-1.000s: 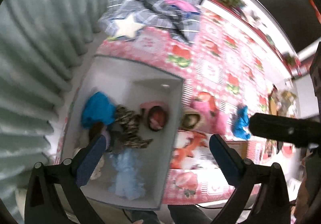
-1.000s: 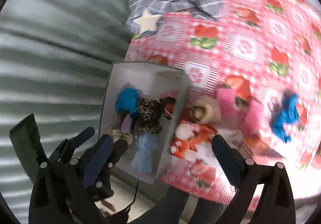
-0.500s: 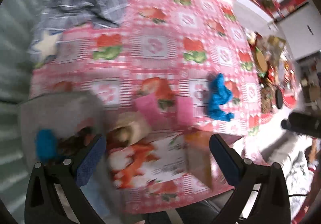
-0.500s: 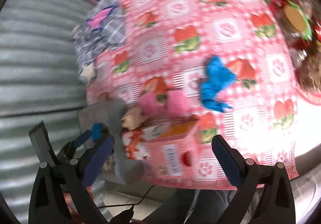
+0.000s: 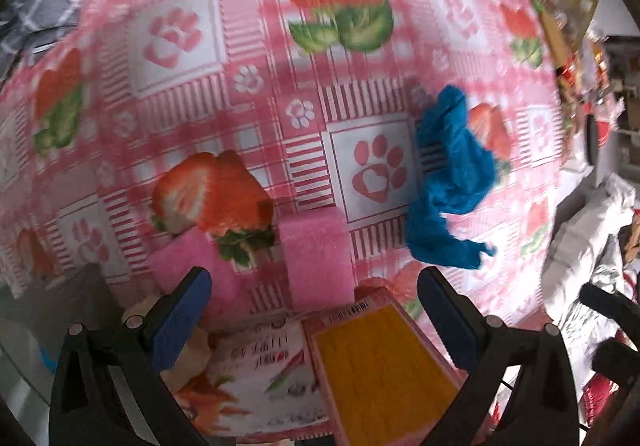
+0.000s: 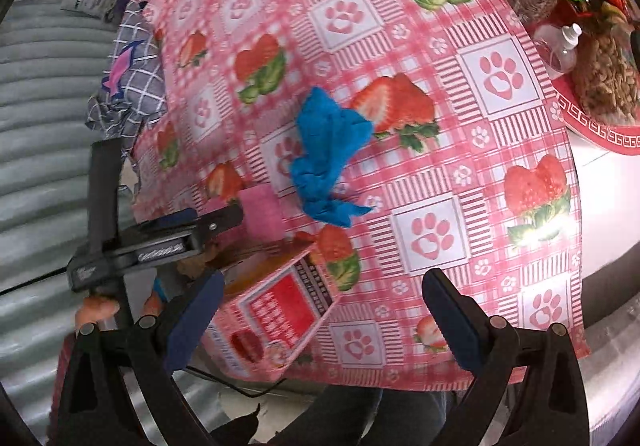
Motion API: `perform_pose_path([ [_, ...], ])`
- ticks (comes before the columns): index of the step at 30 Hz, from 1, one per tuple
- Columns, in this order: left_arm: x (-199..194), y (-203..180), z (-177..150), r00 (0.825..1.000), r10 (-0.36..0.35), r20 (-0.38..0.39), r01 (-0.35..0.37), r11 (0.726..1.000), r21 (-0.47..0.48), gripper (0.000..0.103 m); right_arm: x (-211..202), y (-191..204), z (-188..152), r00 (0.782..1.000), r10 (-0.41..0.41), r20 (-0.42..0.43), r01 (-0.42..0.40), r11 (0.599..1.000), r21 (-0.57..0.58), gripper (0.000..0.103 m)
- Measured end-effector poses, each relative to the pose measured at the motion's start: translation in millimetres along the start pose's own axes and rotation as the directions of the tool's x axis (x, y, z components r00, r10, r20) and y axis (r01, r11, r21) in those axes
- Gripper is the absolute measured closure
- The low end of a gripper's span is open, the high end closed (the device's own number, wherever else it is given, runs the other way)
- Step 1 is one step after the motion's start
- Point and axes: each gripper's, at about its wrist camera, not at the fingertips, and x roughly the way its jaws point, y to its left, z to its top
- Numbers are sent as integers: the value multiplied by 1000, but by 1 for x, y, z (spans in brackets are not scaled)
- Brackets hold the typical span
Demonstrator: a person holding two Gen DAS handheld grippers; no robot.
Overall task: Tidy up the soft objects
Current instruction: 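Move both grippers back toward the pink sponges and blue cloth on the tablecloth, then grasp the pink foam sponge with left gripper while right grasps the blue cloth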
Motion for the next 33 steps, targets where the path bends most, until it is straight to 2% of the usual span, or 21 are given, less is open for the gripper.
perform_pose_path([
  [8,38,-11,7,991,63,-119,-59,998,35,0,13,-29,11,999,19,-34,-18,999,49,3],
  [12,40,-19,12,988,92,-126,-82,994,78,2,16,-27,14,999,22,-47,-20,999,41,3],
  [15,49,-25,15,980,73,-185,-54,993,107,6,19,-24,17,998,26,-56,-24,999,33,3],
  [18,53,-36,16,976,53,-212,-20,988,155,8,22,-20,18,998,32,-59,-31,999,27,3],
  [22,64,-44,16,967,71,-243,-26,983,182,9,25,-19,19,997,34,-63,-32,999,26,3],
  [27,67,-49,19,963,117,-243,-65,975,214,26,26,-21,19,998,32,-61,-31,999,23,3],
  [28,66,-49,20,962,133,-240,-80,972,219,36,26,-21,20,998,30,-62,-29,999,22,3],
  [29,63,-49,22,961,146,-233,-94,970,223,50,27,-21,20,998,28,-63,-27,999,21,3],
  [30,59,-47,26,963,149,-227,-96,969,227,55,27,-21,20,998,26,-63,-25,1000,18,3],
  [32,53,-41,29,967,113,-228,-65,976,210,55,27,-18,22,998,10,-58,-10,1000,5,3],
  [33,51,-40,31,968,116,-222,-71,977,202,55,27,-16,23,999,0,-54,0,1000,-5,3],
])
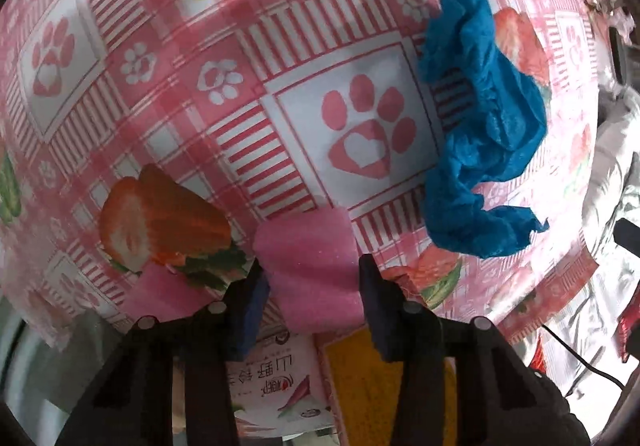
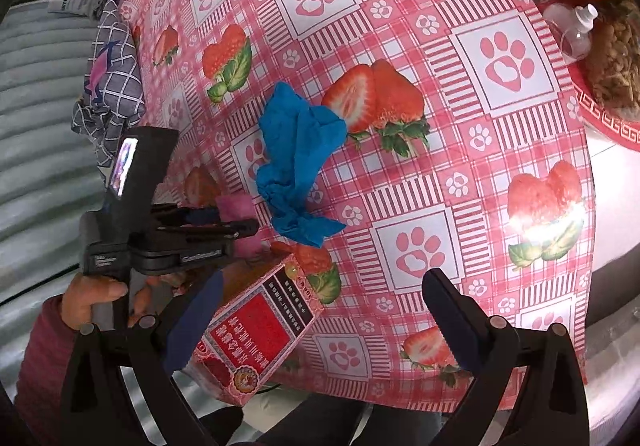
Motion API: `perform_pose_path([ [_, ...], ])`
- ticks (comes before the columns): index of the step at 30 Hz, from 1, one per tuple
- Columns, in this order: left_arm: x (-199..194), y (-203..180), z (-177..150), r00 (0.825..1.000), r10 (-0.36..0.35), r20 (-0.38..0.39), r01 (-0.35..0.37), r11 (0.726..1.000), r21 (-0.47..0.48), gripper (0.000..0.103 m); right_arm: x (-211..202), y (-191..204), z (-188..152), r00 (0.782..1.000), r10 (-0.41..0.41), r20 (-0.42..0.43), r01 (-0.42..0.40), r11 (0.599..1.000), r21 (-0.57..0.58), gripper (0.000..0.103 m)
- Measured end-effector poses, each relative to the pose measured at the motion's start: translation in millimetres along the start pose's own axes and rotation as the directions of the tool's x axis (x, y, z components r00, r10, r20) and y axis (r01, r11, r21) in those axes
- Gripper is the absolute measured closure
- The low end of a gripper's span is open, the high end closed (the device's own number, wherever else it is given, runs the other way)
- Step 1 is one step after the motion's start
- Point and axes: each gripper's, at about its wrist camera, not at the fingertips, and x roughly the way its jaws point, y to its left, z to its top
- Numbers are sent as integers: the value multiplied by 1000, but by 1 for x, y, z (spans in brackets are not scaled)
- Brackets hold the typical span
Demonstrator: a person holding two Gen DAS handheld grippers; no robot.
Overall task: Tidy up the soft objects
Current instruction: 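Grasp the pink foam sponge with left gripper while right grasps the blue cloth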
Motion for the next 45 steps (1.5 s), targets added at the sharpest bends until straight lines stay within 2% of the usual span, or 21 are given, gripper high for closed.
perform_pose_path([
  [5,-14,18,-7,997,24,71,-21,999,-41,56,5,9,8,997,-76,17,77,995,-57,3],
  [10,-47,51,-3,975,101,200,-70,985,-156,56,25,22,19,983,-177,40,181,973,-144,3],
  [14,-59,72,-2,963,118,244,-64,974,-219,55,49,45,32,968,-242,66,251,935,-250,3],
  [15,-64,85,-3,962,117,247,-58,970,-236,55,58,52,35,964,-257,71,267,922,-279,3],
  [19,-63,94,-7,961,95,259,-21,961,-276,55,91,73,43,940,-330,88,338,861,-381,3],
  [23,-56,104,-26,958,86,275,-3,957,-290,55,115,77,45,922,-377,88,378,831,-408,3],
  [24,-42,92,-22,956,88,279,-2,956,-293,55,117,76,44,917,-388,93,391,826,-406,7],
  [26,-43,92,-25,954,89,287,-1,956,-294,55,117,75,42,902,-414,123,427,811,-400,17],
  [28,-43,93,-29,952,90,293,2,955,-297,55,112,74,38,879,-446,167,473,781,-408,46],
  [29,-41,91,-32,951,90,297,4,954,-300,55,108,73,37,884,-432,178,466,781,-415,58],
  [30,-37,89,-37,948,90,305,6,953,-302,55,104,72,38,891,-418,176,453,789,-416,79],
  [32,-46,92,-49,940,95,328,11,952,-307,55,95,66,40,915,-372,153,402,830,-387,79],
  [33,-50,92,-52,935,97,341,14,952,-307,55,87,63,40,923,-346,166,384,845,-372,79],
  [38,-79,89,-74,908,114,404,12,955,-298,55,53,52,34,941,-277,195,329,885,-330,79],
  [41,-97,83,-88,889,106,445,26,959,-282,55,38,45,30,943,-262,205,317,896,-312,79],
  [45,-124,61,-99,861,105,497,11,974,-225,55,19,33,17,945,-246,216,300,914,-272,79],
])
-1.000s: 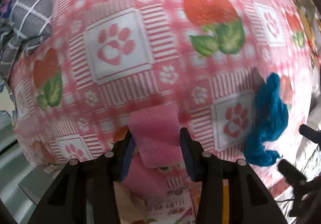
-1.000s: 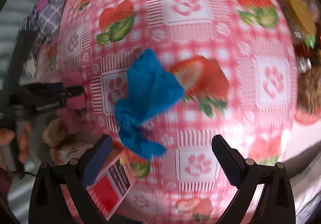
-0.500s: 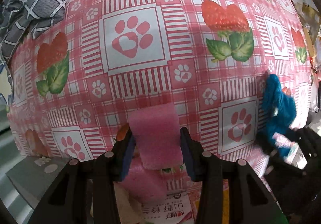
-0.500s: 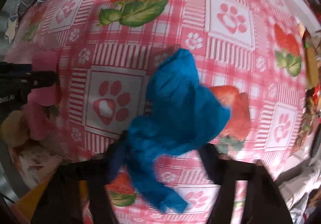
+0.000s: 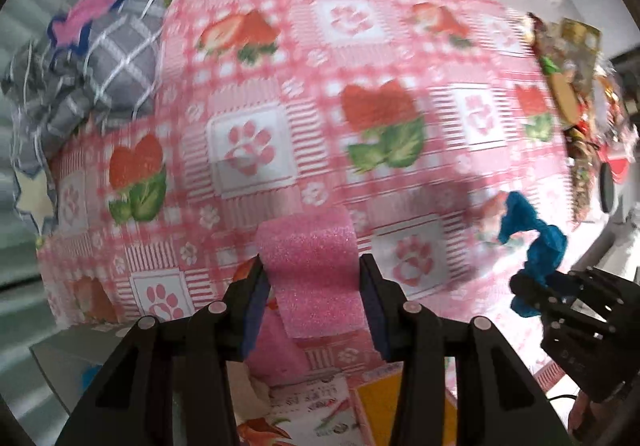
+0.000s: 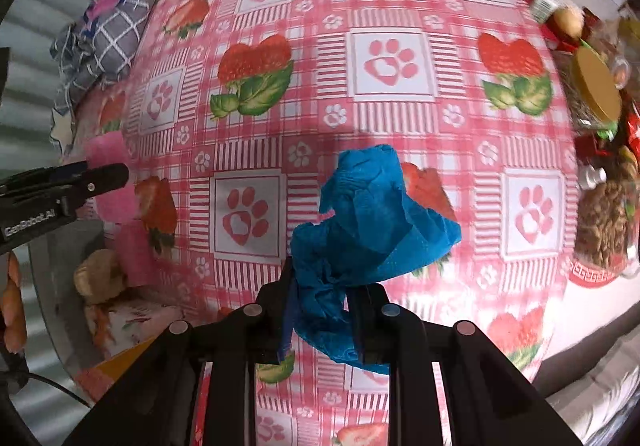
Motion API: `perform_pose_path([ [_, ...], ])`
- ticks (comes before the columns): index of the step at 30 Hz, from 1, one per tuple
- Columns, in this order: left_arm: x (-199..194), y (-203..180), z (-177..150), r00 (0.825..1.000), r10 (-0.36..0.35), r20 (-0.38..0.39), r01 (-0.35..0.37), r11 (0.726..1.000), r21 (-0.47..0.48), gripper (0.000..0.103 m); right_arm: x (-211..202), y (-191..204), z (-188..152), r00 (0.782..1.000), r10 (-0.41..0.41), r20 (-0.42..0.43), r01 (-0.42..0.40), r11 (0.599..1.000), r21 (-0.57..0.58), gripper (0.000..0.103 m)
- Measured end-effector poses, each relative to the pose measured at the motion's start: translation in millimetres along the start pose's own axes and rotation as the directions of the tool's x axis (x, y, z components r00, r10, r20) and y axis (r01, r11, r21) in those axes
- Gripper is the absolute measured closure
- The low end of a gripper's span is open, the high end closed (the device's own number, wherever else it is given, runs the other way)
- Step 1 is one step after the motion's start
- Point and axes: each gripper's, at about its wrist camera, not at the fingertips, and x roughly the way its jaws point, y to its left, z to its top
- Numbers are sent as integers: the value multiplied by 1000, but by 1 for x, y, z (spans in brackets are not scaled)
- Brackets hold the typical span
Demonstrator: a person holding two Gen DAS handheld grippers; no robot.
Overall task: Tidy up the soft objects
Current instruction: 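Carry the pink sponge and blue cloth with both grippers over the white box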
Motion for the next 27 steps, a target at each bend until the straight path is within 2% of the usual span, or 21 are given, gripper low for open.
perform_pose_path([
  [4,-20,-30,3,999,-24,37,22,999,47,55,-15,5,-13,1000,-6,17,6,999,38,79],
  [10,-24,-76,-4,996,-48,79,38,991,130,55,-33,-6,-36,999,-7,42,3,996,93,79],
  [17,-42,-113,-26,989,-96,113,71,975,210,55,-53,-14,-73,998,-7,56,-1,990,143,79],
  [22,-57,-138,-46,983,-134,124,97,958,269,55,-66,-18,-99,997,-20,73,7,985,171,79],
  [27,-69,-165,-78,978,-173,119,119,924,362,55,-79,-21,-128,996,-36,82,19,980,198,79],
])
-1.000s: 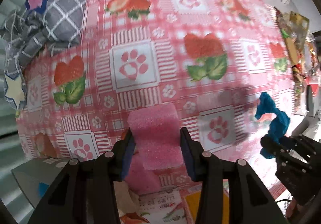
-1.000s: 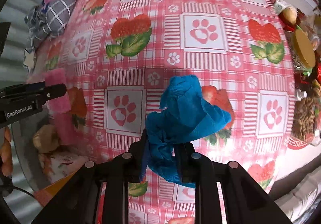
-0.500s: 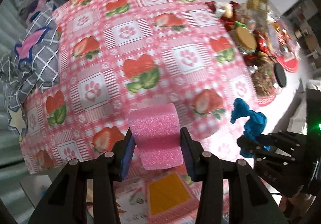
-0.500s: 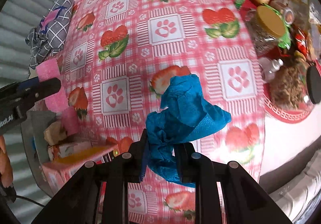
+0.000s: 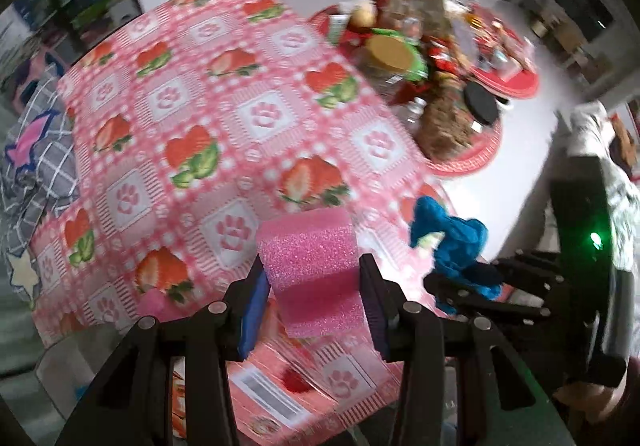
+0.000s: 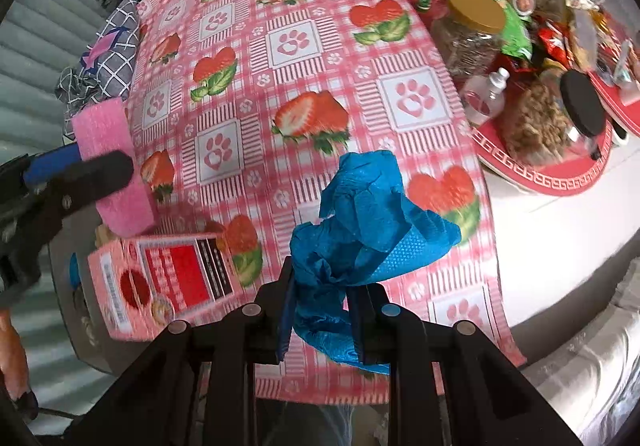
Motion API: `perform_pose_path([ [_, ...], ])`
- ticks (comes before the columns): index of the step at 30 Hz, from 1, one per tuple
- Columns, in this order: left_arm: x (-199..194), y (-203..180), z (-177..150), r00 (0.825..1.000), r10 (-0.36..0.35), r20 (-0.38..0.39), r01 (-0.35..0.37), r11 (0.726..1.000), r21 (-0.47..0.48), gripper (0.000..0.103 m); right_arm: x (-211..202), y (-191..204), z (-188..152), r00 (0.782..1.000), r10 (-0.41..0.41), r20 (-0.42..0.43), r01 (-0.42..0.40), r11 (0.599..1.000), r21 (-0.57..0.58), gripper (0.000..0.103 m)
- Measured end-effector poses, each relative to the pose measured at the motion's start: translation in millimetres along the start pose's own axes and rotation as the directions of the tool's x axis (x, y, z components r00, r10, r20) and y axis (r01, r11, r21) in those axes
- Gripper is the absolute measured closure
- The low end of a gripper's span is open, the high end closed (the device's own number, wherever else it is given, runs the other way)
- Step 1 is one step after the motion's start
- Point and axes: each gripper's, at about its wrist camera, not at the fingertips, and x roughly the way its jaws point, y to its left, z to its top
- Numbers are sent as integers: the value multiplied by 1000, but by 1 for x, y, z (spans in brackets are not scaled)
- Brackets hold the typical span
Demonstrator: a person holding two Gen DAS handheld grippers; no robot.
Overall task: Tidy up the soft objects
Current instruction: 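Carry the pink sponge and blue cloth with both grippers over the white box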
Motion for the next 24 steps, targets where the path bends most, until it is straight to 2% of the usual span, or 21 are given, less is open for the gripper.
perform_pose_path([
  [7,-11,-36,-34,999,-48,-9,49,996,80,55,-8,-4,-33,1000,-13,-3,13,1000,19,79],
  [15,-26,-55,-74,997,-80,-14,82,988,130,55,-12,0,-64,1000,-27,-3,27,999,25,79],
  [20,-31,-54,-103,996,-81,-23,84,987,136,55,-11,9,-84,1000,-22,-9,22,1000,21,79],
  [24,-36,-38,-129,997,-72,-27,74,992,98,55,-9,24,-96,1000,-13,-16,13,1000,-4,79],
])
